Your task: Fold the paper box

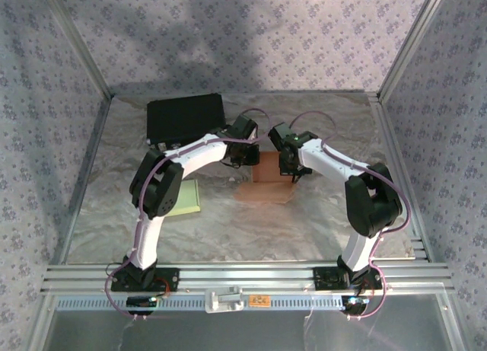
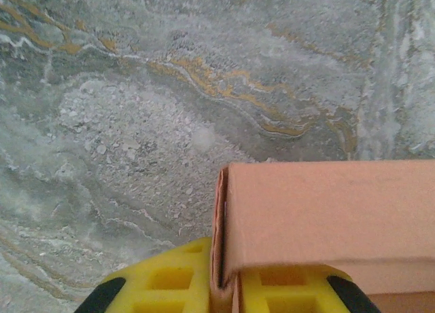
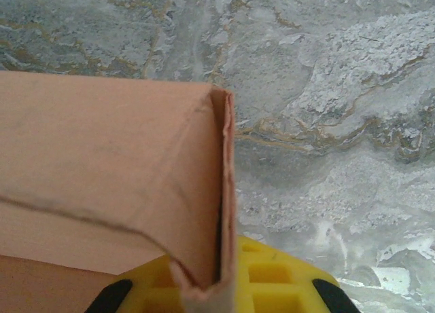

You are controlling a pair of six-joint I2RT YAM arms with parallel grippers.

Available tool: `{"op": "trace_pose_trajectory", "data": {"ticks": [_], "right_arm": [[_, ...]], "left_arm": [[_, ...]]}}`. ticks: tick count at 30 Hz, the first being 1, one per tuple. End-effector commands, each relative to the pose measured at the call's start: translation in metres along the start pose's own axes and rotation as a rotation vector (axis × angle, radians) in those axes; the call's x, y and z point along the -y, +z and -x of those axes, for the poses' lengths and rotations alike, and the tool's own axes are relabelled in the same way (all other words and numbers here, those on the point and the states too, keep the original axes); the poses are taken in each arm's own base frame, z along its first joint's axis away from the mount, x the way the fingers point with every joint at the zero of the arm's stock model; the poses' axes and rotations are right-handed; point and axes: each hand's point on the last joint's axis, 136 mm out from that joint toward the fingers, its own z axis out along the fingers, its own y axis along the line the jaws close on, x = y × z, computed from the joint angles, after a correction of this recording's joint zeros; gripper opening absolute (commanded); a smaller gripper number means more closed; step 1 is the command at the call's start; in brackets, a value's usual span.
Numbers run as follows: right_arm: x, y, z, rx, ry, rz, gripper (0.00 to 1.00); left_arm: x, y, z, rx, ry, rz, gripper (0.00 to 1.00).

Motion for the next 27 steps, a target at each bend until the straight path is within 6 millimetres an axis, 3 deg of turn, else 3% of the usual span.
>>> {"op": "trace_pose_trajectory", "data": {"ticks": [1, 5, 10, 18, 22, 27], "right_arm": [[-0.001, -0.007, 0.007, 0.015, 0.012, 0.004, 0.00], [-0.001, -0.007, 0.007, 0.015, 0.013, 0.005, 0.00], [-0.001, -0.007, 0.008, 0.016, 0.016, 0.005, 0.00], [-0.004, -0.004, 0.004, 0.001, 0.021, 0.004, 0.00], [-0.004, 0.000, 0.001, -0.017, 0.024, 0.003, 0.00], [-0.002, 0.005, -0.002, -0.045, 0.054, 0.008, 0.00]], "left_arm": [[-0.014, 0.014, -0.009, -0.046, -0.023, 0.055, 0.15], [-0.014, 0.015, -0.004, -0.040, -0.021, 0.056, 0.14], [-0.021, 0.013, -0.001, -0.034, -0.025, 0.109, 0.01], [-0.033, 0.012, -0.008, -0.016, -0.051, 0.206, 0.01], [-0.020, -0.002, 0.003, 0.005, -0.037, 0.169, 0.30], [0.010, -0.037, 0.024, 0.041, -0.034, 0.071, 0.43]]}}
